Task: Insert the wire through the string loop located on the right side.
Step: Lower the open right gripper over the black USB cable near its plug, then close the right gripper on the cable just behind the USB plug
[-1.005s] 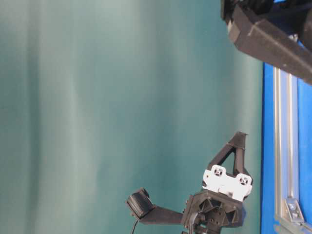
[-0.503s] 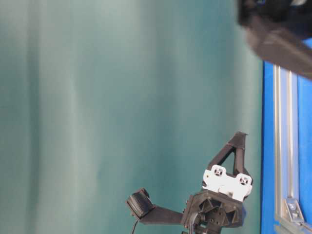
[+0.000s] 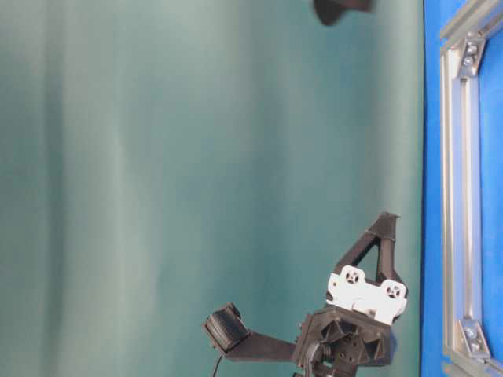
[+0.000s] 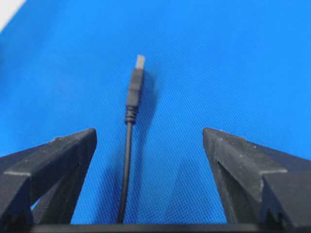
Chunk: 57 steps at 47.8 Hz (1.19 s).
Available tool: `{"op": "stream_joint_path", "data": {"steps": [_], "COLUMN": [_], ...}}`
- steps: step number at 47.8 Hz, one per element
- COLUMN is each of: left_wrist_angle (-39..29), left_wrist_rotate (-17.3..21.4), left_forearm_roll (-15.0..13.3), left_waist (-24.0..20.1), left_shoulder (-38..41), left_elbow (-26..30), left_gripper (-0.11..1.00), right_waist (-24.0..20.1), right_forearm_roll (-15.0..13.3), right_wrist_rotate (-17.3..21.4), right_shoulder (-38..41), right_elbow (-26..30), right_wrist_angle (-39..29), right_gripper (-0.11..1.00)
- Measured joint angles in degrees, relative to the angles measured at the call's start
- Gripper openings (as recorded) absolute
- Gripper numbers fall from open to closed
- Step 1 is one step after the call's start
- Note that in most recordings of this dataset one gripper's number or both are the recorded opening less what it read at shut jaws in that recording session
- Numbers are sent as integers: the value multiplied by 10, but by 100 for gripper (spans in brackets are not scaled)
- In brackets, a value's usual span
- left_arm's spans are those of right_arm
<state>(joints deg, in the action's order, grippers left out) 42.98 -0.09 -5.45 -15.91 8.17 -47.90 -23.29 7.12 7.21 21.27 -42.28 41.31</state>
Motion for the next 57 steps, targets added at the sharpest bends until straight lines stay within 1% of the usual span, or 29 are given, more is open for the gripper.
{"op": "stream_joint_path", "data": {"steps": [8,13,18,19,22,29,32,35,37,57], "left_wrist_angle": [-2,-3,-3,-3,-3,-3,-3,-3,-3,-4], "left_wrist_rotate": [0,0,0,0,0,0,0,0,0,0], "left_forearm_roll": [0,0,0,0,0,0,0,0,0,0], "left_waist": [0,0,1,0,0,0,0,0,0,1], "left_shoulder": [0,0,0,0,0,0,0,0,0,0], "left_elbow": [0,0,0,0,0,0,0,0,0,0], "left_gripper": [0,0,0,0,0,0,0,0,0,0], "right_waist": [-3,-4,-4,-4,-4,-4,-4,-4,-4,-4], "right_forearm_roll": [4,4,4,4,5,4,4,3,4,3], "right_wrist_rotate": [1,1,1,1,-4,-7,-7,-7,-7,-7], "right_shoulder": [2,2,2,2,2,2,2,2,2,2], "right_elbow": [0,0,1,2,2,2,2,2,2,3], "right_wrist_angle": [-2,-11,-18,-18,-21,-21,-21,-21,-21,-22], "right_gripper": [84,80,74,71,57,18,6,-2,-3,-3]}}
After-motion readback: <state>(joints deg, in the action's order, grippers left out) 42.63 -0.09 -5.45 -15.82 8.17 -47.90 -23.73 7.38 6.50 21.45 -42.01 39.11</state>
